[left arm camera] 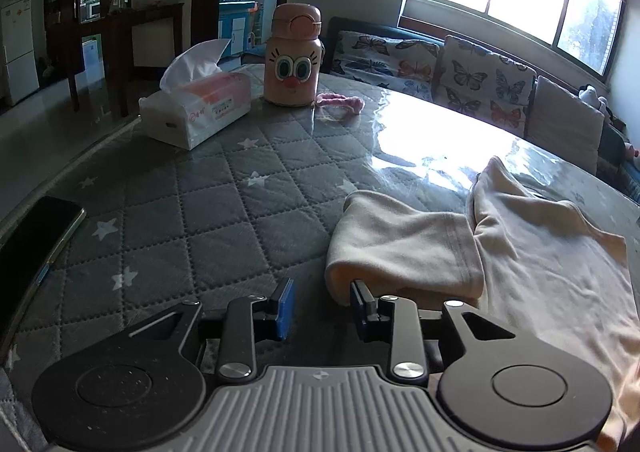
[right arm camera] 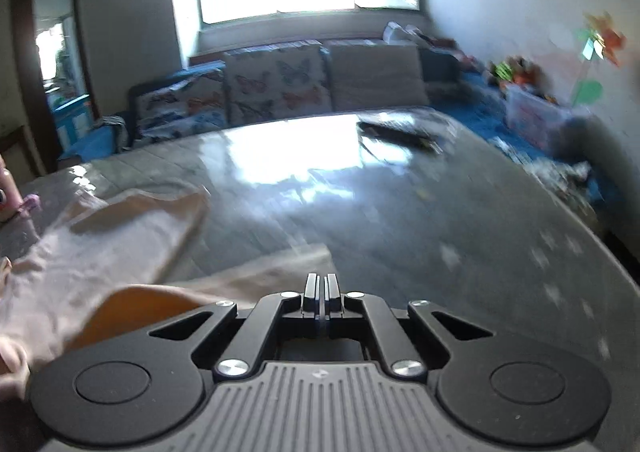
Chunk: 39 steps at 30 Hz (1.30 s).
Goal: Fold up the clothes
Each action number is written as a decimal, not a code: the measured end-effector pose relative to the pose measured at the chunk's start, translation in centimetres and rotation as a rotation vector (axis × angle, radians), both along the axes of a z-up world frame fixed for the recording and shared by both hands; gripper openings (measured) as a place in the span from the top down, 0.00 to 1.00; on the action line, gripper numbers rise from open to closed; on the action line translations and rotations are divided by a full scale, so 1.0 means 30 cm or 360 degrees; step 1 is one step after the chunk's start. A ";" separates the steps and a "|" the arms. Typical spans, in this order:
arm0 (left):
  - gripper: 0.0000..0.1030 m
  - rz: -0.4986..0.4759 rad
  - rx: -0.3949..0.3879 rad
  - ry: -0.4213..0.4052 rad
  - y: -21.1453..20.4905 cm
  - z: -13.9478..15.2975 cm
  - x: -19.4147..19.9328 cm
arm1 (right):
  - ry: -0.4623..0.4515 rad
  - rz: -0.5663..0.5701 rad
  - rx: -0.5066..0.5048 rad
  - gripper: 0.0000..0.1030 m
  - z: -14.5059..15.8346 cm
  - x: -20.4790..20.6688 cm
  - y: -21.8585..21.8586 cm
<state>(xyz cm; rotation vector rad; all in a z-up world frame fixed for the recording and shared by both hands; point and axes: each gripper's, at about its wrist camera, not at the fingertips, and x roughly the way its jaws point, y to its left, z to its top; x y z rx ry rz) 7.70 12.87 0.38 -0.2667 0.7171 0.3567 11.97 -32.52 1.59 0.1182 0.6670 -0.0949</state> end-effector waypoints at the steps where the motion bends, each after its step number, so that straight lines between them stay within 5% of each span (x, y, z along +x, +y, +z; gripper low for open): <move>1: 0.65 -0.0003 0.0003 0.0003 0.002 0.000 -0.006 | 0.0025 -0.0027 0.0013 0.98 -0.015 -0.024 -0.015; 7: 0.63 -0.0068 0.0020 -0.0006 -0.006 0.020 -0.056 | 0.0071 -0.0049 -0.0006 0.94 -0.023 -0.088 -0.048; 9: 0.60 -0.0110 0.0021 -0.0020 -0.024 0.029 -0.075 | 0.0047 -0.0037 0.0023 0.85 -0.014 -0.060 -0.048; 11: 0.58 -0.0163 0.0025 -0.0029 -0.052 0.038 -0.093 | 0.0027 -0.0024 0.0051 0.57 -0.009 -0.031 -0.046; 17: 0.48 -0.0386 0.0038 -0.0045 -0.179 0.066 -0.101 | 0.0057 0.0014 0.0130 0.45 -0.061 0.070 -0.033; 30: 0.35 -0.0891 0.0124 -0.0047 -0.527 0.067 0.081 | 0.0087 0.0062 0.0182 0.49 -0.110 0.098 -0.032; 33: 0.35 -0.0944 0.0135 -0.0033 -0.579 0.056 0.118 | 0.0085 0.0055 0.0196 0.57 -0.111 0.098 -0.043; 37: 0.35 -0.1030 0.0154 0.0003 -0.638 0.026 0.142 | 0.0075 0.0071 0.0170 0.86 -0.100 0.079 -0.043; 39: 0.35 -0.1095 0.0170 0.0022 -0.674 0.009 0.139 | 0.0063 0.0080 0.0146 0.89 -0.091 0.063 -0.040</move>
